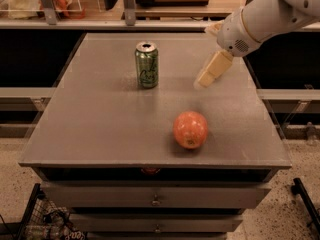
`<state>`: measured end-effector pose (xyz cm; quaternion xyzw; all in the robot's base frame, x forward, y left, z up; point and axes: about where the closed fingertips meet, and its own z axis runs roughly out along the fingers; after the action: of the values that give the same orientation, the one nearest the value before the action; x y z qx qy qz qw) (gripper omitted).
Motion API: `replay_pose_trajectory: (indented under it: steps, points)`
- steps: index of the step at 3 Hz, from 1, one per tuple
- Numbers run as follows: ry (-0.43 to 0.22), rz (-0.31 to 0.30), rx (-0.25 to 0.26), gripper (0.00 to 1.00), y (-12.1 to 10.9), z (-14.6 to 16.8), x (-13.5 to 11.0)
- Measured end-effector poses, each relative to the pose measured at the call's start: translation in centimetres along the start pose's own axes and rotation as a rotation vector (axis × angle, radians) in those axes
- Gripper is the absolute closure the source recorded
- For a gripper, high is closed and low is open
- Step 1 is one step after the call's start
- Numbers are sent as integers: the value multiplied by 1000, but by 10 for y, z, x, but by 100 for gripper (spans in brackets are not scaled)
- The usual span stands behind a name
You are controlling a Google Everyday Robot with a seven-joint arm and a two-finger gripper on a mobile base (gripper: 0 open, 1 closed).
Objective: Pick green can
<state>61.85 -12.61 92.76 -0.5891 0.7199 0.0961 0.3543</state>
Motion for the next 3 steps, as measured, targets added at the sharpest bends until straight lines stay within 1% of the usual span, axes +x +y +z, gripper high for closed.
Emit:
replay_pose_trajectory:
  steps: [1, 2, 3]
  points:
    - [-66, 43, 34, 0, -13, 18, 5]
    - [-123, 68, 44, 0, -21, 32, -1]
    - [-182, 75, 9, 0, -22, 52, -15]
